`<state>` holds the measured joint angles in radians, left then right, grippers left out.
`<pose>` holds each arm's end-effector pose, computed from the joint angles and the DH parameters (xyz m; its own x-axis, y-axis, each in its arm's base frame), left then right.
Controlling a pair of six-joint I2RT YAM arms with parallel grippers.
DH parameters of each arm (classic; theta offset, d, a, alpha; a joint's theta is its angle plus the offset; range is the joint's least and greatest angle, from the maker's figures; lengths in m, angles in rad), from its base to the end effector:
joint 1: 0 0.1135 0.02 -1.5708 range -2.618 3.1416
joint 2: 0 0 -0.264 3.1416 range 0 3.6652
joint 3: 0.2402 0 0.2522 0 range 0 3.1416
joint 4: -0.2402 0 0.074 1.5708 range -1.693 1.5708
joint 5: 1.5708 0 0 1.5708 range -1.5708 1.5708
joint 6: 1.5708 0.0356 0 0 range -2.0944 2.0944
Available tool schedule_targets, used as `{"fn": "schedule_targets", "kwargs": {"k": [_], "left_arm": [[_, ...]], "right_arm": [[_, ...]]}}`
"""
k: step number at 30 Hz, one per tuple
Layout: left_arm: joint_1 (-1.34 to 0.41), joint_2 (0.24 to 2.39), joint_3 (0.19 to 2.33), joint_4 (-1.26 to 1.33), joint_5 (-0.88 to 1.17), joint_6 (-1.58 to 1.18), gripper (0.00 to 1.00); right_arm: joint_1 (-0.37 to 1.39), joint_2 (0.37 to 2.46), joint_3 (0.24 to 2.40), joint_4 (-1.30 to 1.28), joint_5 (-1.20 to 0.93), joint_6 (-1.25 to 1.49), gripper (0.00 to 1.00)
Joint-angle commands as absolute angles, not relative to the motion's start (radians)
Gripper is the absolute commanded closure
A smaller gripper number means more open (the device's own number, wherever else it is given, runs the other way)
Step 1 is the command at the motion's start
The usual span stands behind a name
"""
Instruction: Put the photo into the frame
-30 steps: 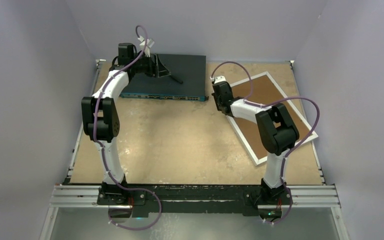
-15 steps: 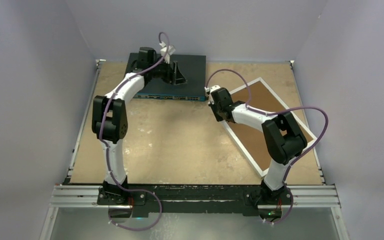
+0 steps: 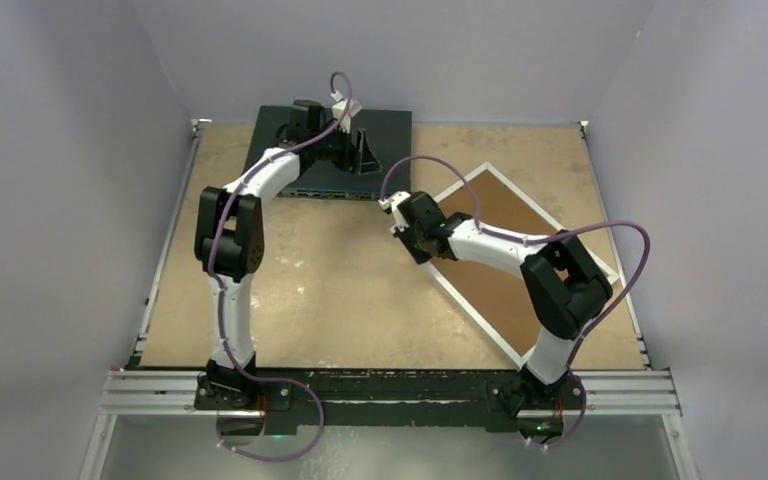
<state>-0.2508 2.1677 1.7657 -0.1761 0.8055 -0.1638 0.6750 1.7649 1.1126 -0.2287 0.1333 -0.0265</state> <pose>0.4779 -0.1489 0.2373 -0.6457 0.0488 -0.7620 0.6606 0.5363 -0.5254 0.2930 0.2285 0.1872 -0.5873 -0.5038 -0.6334 -0.5691 0.8136 -0.1193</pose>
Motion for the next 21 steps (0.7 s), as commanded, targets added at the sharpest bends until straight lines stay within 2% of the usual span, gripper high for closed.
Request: {"fn": "schedule_targets", "kwargs": {"k": [1, 2, 4, 5, 8, 10, 14, 18, 21], "left_arm": [[-0.242, 2.13, 1.759, -0.15, 0.796, -0.138, 0.32], [-0.242, 2.128, 1.756, -0.154, 0.797, -0.134, 0.32], [-0.244, 2.124, 1.746, -0.163, 0.807, -0.124, 0.32], [-0.245, 2.12, 1.738, -0.167, 0.811, -0.116, 0.32], [-0.253, 2.108, 1.699, -0.192, 0.83, -0.084, 0.35], [-0.258, 2.09, 1.655, -0.199, 0.853, -0.059, 0.36], [-0.29, 2.059, 1.58, -0.228, 0.889, -0.007, 0.4], [-0.347, 2.061, 1.545, -0.269, 0.885, 0.074, 0.4], [-0.375, 2.08, 1.54, -0.253, 0.879, 0.068, 0.4]], "right_arm": [[0.748, 1.775, 1.119, -0.346, -0.011, -0.022, 0.83], [0.749, 1.763, 1.12, -0.361, -0.025, -0.011, 0.72], [0.743, 1.714, 1.116, -0.355, 0.023, 0.062, 0.39], [0.732, 1.682, 1.116, -0.352, 0.054, 0.08, 0.27], [0.652, 1.558, 1.131, -0.335, 0.151, 0.17, 0.09], [0.573, 1.473, 1.132, -0.322, 0.205, 0.29, 0.02], [0.362, 1.345, 1.096, -0.441, 0.39, 0.628, 0.01], [0.079, 1.331, 1.022, -0.581, 0.319, 0.796, 0.01], [-0.034, 1.337, 0.992, -0.658, 0.339, 0.835, 0.01]]}}
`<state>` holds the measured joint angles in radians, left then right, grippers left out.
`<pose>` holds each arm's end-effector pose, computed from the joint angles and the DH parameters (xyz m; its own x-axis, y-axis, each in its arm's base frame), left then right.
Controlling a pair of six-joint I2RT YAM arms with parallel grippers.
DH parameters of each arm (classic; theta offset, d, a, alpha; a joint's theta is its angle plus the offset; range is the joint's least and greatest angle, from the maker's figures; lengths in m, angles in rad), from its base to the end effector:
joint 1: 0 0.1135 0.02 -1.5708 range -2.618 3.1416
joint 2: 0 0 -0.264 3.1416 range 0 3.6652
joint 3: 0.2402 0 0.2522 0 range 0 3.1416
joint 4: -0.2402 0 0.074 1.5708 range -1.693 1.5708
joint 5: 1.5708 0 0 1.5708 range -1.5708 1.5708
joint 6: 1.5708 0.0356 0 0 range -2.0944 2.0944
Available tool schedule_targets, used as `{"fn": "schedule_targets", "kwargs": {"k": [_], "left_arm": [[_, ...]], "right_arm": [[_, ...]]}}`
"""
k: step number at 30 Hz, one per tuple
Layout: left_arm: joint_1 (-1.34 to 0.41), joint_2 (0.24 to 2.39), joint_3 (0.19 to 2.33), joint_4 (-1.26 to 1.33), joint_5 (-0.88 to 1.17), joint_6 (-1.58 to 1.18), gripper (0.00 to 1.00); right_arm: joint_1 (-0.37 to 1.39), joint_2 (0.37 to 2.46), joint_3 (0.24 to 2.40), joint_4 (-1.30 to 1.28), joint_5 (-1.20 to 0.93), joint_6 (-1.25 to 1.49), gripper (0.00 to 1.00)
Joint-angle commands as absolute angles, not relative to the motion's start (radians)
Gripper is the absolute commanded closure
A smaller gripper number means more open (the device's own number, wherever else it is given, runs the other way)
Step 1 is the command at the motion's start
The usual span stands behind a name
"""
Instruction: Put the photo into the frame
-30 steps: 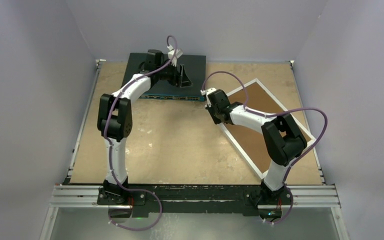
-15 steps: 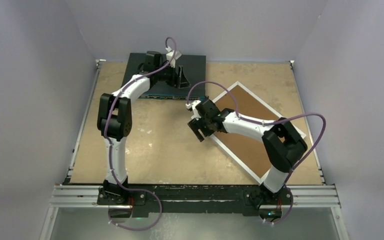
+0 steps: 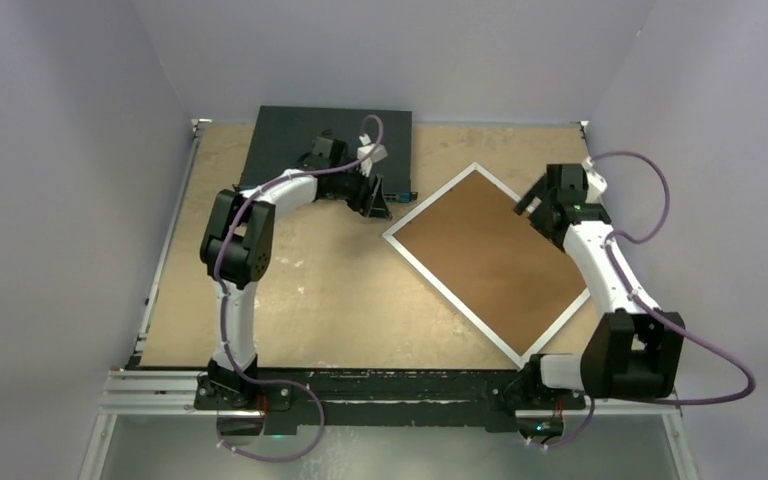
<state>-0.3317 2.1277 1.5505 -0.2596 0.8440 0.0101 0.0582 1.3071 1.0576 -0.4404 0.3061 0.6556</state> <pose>0.4291 -0.1759 0.1817 -0.6950 0.2465 -0.6754 0.6967 0.4628 -0.5481 0.2868 0.0060 0.2973 -0.3960 0.5592 -0.7283 0.5273 0.7878 0.3182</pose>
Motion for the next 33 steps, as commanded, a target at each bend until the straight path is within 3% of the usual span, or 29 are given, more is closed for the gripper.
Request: {"fn": "schedule_targets", "kwargs": {"k": [1, 12, 23, 33], "left_arm": [[-0.382, 2.087, 1.54, -0.248, 0.88, 0.066, 0.4], [-0.437, 2.144, 1.532, -0.224, 0.857, 0.094, 0.41], [-0.472, 2.188, 1.519, -0.248, 0.831, 0.142, 0.57], [-0.516, 2.174, 1.454, -0.307, 0.884, 0.2, 0.7]], "right_arm": [[-0.057, 1.333, 0.979, -0.683, 0.354, 0.855, 0.01], [-0.219, 1.247, 0.79, -0.694, 0.403, 0.976, 0.01], [-0.25, 1.359, 0.704, -0.46, 0.47, 0.999, 0.01], [-0.278, 1.477, 0.814, -0.275, 0.447, 0.971, 0.01]]}}
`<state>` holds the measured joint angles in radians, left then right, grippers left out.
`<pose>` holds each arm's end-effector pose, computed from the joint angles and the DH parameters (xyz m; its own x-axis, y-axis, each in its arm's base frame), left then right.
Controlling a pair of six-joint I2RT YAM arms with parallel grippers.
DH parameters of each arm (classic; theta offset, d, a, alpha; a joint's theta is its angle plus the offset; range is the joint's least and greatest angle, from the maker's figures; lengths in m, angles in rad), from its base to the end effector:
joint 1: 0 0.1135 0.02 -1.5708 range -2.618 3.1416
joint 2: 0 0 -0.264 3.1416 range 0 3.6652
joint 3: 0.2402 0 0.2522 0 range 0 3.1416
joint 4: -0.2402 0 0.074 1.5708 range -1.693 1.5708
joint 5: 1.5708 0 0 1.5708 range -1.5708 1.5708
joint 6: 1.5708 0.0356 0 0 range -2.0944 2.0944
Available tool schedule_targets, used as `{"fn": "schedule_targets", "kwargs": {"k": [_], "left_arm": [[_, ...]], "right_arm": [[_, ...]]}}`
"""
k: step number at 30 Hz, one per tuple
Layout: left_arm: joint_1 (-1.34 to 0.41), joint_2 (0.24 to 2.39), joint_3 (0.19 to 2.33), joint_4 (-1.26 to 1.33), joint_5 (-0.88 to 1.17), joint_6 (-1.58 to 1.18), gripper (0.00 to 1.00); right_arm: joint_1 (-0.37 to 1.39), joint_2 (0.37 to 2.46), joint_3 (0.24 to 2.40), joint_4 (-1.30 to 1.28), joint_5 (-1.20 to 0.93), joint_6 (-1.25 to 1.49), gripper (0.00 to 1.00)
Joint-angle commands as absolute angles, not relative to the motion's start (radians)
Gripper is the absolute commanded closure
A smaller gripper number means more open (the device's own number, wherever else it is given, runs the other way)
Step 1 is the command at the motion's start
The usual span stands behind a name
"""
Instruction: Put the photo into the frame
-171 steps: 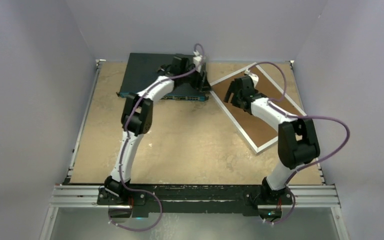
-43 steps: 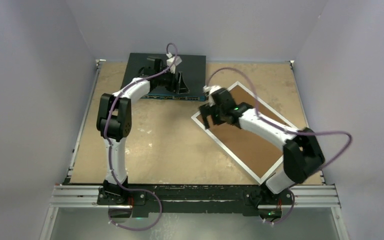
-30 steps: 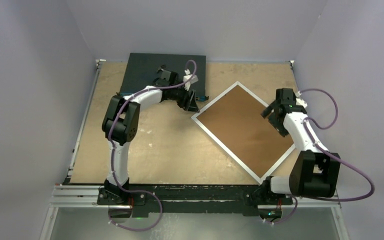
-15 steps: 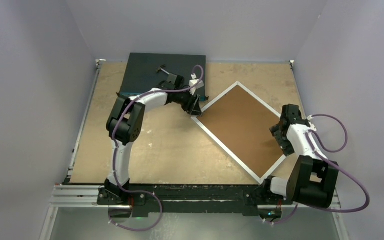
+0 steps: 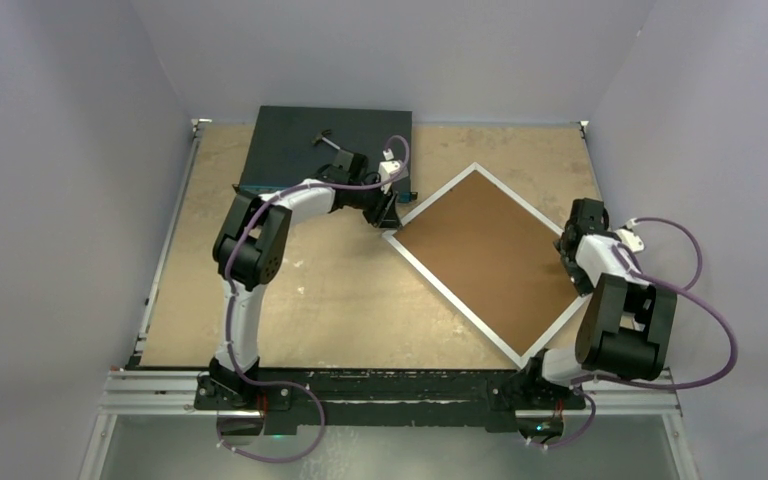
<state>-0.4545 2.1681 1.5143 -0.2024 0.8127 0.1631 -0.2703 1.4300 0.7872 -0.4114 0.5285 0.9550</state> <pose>0.4055 -0.2269 0.1560 -0.5512 0.3936 -0.7357 0.8299 0.3496 -0.4348 0.2522 -0.0885 0.1850 -0.0998 0.7592 -0.6432 0.9558 0.2527 0.1500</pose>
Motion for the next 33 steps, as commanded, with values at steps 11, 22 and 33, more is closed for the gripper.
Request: {"fn": "schedule_targets", "kwargs": {"k": [11, 22, 33], "left_arm": [[-0.561, 2.139, 1.39, -0.411, 0.979, 0.281, 0.78], [-0.601, 2.097, 1.374, -0.841, 1.079, 0.641, 0.81], [-0.536, 2.023, 1.441, -1.102, 1.054, 0.868, 0.82]], "right_arm": [[-0.279, 1.63, 0.906, -0.114, 0.311, 0.894, 0.01], [-0.282, 1.745, 0.992, -0.042, 0.197, 0.759, 0.01], [-0.211, 1.794, 1.037, 0.003, 0.158, 0.671, 0.01]]}}
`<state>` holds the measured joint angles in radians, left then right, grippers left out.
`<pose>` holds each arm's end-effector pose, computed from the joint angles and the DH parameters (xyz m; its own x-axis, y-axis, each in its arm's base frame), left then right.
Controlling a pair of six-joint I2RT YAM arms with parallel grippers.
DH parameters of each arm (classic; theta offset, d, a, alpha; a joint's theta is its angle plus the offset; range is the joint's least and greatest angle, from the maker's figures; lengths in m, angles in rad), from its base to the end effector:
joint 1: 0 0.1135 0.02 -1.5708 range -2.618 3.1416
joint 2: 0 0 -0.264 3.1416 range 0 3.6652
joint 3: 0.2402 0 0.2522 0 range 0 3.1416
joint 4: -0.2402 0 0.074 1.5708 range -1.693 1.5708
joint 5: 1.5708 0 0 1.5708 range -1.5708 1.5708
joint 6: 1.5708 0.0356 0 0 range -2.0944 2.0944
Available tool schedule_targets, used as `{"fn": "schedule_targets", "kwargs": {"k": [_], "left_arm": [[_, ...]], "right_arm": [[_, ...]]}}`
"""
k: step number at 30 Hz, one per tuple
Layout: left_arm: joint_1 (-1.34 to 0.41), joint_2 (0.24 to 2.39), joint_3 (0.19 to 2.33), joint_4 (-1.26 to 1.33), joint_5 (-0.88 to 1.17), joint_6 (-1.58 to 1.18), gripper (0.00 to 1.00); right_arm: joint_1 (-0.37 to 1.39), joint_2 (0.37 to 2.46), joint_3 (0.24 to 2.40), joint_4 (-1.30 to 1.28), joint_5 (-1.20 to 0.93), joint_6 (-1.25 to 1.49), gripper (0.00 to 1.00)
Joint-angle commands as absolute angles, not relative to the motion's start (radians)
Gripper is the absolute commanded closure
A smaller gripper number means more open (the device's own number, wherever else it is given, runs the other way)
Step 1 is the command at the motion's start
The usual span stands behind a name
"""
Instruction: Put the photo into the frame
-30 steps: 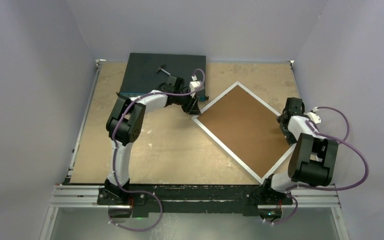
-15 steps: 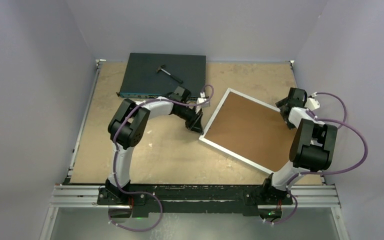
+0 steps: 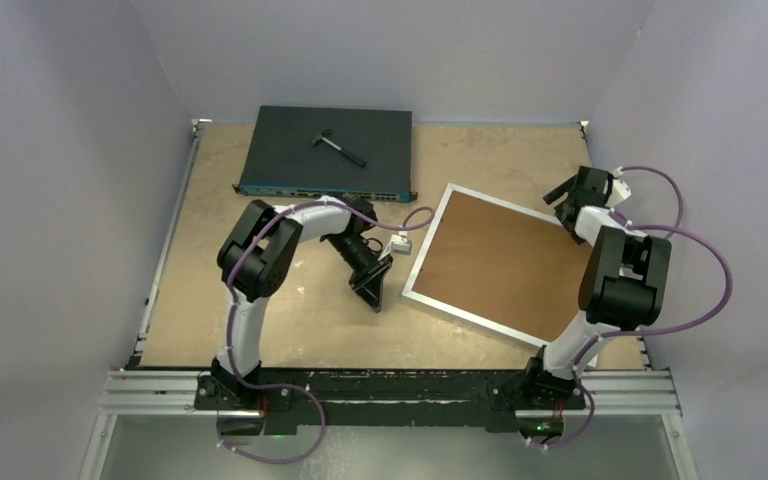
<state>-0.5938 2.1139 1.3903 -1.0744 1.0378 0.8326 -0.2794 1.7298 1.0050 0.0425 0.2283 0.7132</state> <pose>0.2804 -0.2263 0.1326 -0.4521 0.7587 -0.4691 0.6804 -0.0468 -0.7313 0.3528 -0.1096 0.1882 -0.1722 0.7124 -0.6803 0.7274 0.5577 0.3999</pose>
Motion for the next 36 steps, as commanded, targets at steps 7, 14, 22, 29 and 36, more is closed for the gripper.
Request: {"fn": "schedule_targets", "kwargs": {"k": [7, 14, 22, 29, 36], "left_arm": [[-0.457, 1.884, 1.455, -0.623, 0.824, 0.413, 0.81], [-0.36, 1.838, 1.493, -0.579, 0.801, 0.321, 0.76], [-0.298, 1.782, 1.458, -0.58, 0.777, 0.309, 0.76], [-0.275, 1.77, 1.467, -0.577, 0.784, 0.304, 0.76], [-0.269, 1.763, 1.461, -0.568, 0.788, 0.303, 0.76]], "right_arm": [[-0.017, 1.799, 1.297, -0.081, 0.27, 0.6, 0.05], [0.088, 1.998, 1.567, -0.161, 0.201, 0.488, 0.12], [0.209, 2.235, 1.795, -0.227, 0.175, 0.402, 0.46], [0.251, 2.259, 1.828, -0.247, 0.113, 0.394, 0.62], [0.284, 2.171, 1.662, -0.228, -0.008, 0.454, 0.7]]}}
